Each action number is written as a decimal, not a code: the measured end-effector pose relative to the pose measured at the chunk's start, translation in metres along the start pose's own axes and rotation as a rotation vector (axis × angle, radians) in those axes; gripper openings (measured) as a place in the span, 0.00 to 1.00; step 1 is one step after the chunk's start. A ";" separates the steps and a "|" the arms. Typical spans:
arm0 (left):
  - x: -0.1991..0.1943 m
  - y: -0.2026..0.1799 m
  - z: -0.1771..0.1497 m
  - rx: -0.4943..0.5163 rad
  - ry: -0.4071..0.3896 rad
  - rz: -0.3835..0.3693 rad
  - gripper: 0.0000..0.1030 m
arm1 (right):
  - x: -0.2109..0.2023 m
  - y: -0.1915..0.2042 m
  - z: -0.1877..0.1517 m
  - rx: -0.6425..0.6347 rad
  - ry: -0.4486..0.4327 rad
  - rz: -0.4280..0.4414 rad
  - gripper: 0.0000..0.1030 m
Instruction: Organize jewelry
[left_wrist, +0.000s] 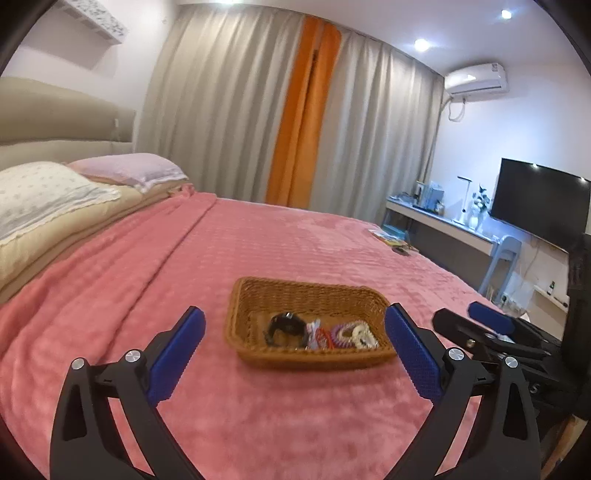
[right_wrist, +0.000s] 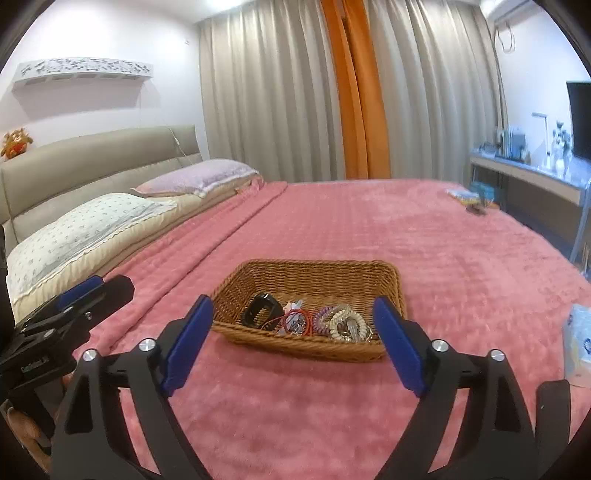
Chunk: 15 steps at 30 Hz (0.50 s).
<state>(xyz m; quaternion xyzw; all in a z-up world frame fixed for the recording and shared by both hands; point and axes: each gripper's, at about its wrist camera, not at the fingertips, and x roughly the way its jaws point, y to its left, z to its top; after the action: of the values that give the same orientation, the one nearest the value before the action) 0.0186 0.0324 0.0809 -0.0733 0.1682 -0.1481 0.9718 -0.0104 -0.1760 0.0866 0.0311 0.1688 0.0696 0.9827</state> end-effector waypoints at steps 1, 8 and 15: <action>-0.005 0.001 -0.006 -0.005 -0.004 0.012 0.92 | -0.004 0.001 -0.005 -0.002 -0.009 -0.004 0.88; -0.017 0.006 -0.046 0.018 -0.048 0.111 0.92 | -0.007 0.002 -0.043 0.011 -0.038 -0.093 0.90; -0.002 -0.005 -0.067 0.123 -0.064 0.195 0.92 | 0.008 -0.003 -0.065 -0.014 -0.031 -0.146 0.90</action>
<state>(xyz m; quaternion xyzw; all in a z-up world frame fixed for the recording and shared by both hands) -0.0083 0.0220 0.0204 -0.0015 0.1341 -0.0606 0.9891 -0.0248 -0.1757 0.0223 0.0127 0.1551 -0.0016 0.9878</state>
